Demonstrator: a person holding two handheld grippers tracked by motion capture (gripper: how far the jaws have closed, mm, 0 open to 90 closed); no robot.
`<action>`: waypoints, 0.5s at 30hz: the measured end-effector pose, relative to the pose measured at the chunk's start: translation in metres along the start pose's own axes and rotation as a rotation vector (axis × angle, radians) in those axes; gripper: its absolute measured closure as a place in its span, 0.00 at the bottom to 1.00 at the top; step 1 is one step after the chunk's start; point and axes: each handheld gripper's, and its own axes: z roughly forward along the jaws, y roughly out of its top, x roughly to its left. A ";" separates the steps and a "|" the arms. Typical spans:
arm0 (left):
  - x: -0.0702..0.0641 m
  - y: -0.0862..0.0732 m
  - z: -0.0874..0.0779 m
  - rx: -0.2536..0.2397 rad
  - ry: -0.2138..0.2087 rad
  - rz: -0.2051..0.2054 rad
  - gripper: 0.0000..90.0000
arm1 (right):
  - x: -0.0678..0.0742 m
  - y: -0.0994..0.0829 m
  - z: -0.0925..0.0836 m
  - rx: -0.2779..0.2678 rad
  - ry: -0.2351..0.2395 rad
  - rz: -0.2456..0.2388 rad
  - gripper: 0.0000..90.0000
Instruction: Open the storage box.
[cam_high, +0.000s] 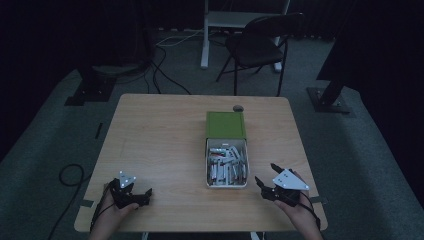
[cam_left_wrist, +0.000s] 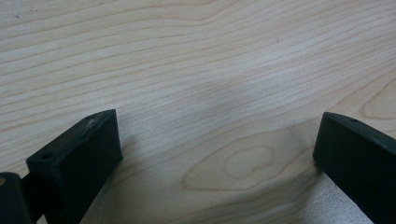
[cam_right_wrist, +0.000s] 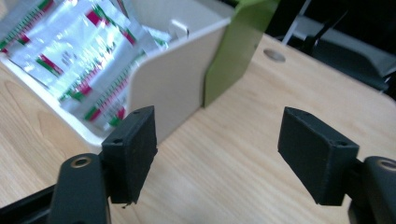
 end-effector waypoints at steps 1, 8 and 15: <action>0.000 0.000 0.000 0.000 0.000 0.000 0.02 | -0.002 -0.002 0.000 0.008 0.002 0.013 0.30; 0.000 0.000 0.000 0.000 0.000 0.000 0.02 | -0.012 -0.019 0.004 0.064 0.040 0.069 0.29; 0.000 0.000 0.000 0.000 0.000 0.000 0.02 | -0.023 -0.039 0.011 0.118 0.060 0.184 0.28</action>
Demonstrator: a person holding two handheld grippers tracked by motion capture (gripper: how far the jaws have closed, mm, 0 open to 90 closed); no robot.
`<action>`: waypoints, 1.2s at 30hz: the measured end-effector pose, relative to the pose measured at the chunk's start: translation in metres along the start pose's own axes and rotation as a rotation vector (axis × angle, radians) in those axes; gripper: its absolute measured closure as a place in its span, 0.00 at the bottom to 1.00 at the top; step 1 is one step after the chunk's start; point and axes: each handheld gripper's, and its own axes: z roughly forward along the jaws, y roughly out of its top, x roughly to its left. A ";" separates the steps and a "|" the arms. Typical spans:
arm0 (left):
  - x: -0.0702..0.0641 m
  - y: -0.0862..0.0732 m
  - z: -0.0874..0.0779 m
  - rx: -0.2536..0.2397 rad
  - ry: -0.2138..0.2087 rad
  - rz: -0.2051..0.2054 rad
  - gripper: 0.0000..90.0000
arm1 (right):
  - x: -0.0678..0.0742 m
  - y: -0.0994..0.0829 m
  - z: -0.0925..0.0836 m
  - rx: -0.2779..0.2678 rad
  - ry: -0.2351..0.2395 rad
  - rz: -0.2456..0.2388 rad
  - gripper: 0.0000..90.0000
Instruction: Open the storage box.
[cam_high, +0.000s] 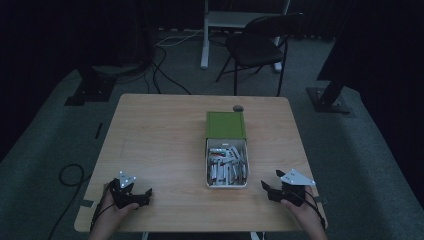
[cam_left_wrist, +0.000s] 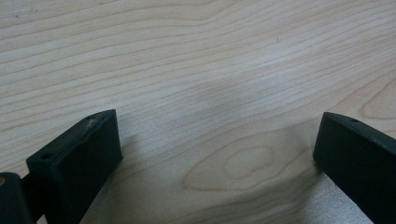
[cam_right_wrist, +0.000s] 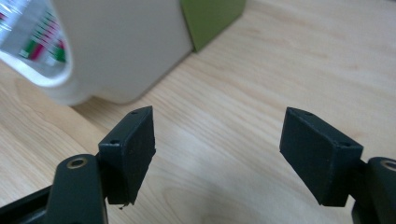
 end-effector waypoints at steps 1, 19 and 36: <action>0.000 0.000 0.000 0.000 0.000 0.000 0.02 | -0.001 -0.002 0.001 0.007 -0.002 0.002 0.25; 0.000 0.000 0.000 0.000 0.000 0.000 0.02 | -0.020 -0.022 0.010 0.099 0.011 -0.019 0.26; 0.000 0.000 0.000 0.006 -0.001 0.001 0.02 | -0.024 -0.021 0.017 0.179 0.063 0.023 0.16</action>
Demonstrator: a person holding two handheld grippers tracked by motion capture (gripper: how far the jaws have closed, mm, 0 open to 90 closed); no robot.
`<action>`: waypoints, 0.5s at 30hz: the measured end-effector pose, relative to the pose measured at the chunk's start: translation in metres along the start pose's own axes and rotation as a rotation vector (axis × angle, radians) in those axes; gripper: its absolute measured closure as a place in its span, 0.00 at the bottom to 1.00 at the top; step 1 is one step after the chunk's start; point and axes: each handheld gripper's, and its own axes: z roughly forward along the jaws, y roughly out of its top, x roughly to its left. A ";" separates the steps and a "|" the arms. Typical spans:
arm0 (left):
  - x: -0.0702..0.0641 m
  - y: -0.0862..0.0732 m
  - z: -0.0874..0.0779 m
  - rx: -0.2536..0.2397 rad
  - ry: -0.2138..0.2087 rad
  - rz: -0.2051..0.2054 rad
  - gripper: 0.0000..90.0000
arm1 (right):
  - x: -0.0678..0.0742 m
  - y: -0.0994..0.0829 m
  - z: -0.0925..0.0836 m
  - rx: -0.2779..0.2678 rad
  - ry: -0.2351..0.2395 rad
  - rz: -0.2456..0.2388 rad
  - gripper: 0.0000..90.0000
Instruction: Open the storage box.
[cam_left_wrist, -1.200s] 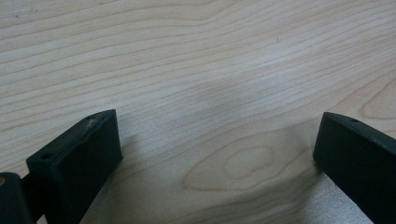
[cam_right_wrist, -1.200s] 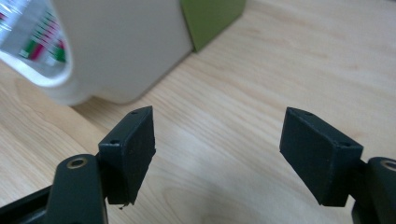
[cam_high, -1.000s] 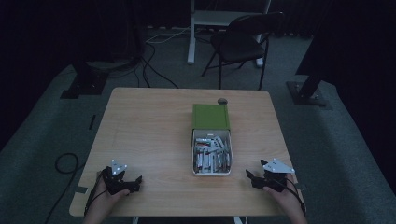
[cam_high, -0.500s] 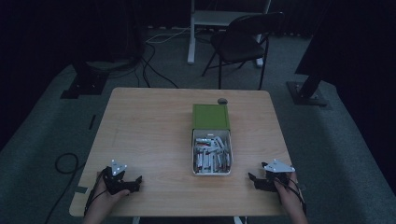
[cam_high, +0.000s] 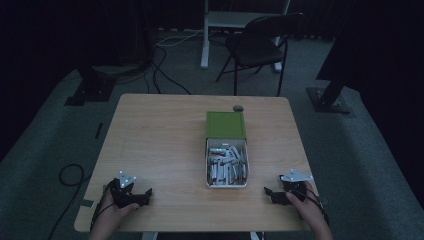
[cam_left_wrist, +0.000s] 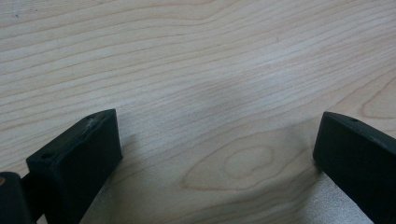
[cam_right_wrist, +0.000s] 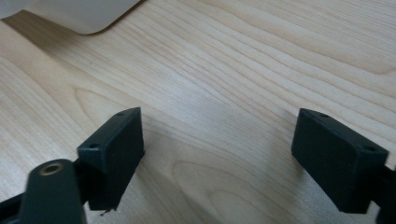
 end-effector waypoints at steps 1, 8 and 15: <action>0.000 0.000 0.000 0.000 0.000 0.000 0.02 | 0.000 0.000 0.000 0.000 0.000 0.000 0.16; 0.001 -0.001 0.000 -0.002 -0.011 0.010 0.02 | 0.000 0.000 0.001 0.007 -0.011 0.010 0.14; 0.003 -0.001 -0.001 -0.004 -0.023 0.017 0.02 | 0.000 0.000 0.001 0.008 -0.012 0.010 0.14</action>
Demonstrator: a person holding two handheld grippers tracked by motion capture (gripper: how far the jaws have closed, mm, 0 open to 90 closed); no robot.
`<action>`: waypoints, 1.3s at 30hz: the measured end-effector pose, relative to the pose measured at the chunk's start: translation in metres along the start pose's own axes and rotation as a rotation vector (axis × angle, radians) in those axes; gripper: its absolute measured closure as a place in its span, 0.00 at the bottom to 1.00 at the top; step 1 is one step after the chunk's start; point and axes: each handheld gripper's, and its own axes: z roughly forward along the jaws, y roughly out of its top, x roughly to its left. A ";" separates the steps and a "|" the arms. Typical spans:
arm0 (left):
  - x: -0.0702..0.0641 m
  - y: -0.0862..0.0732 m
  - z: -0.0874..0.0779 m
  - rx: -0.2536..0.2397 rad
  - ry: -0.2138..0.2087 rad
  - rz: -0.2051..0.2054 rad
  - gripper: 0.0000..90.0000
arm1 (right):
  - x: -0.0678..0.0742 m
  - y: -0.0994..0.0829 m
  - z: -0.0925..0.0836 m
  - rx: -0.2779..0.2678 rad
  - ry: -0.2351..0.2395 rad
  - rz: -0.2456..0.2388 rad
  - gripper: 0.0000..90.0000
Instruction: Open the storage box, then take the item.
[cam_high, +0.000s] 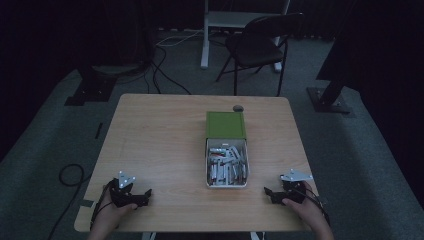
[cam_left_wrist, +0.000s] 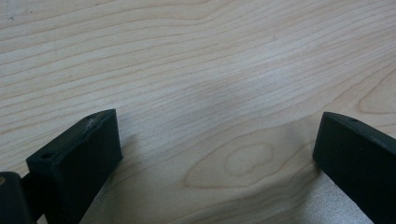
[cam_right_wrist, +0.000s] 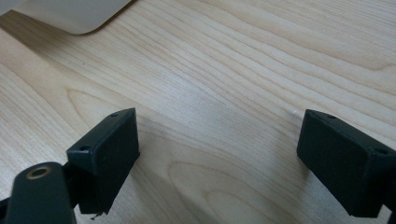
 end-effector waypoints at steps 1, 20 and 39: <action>0.000 0.000 0.000 0.002 0.002 0.002 0.02 | 0.000 0.000 0.000 0.000 0.000 0.000 0.14; -0.007 0.021 -0.016 -0.005 -0.033 0.033 0.02 | 0.000 0.000 0.000 -0.001 0.000 0.000 0.14; -0.032 0.039 -0.021 -0.067 -0.092 0.067 0.02 | 0.000 0.000 0.000 -0.003 0.000 -0.003 0.14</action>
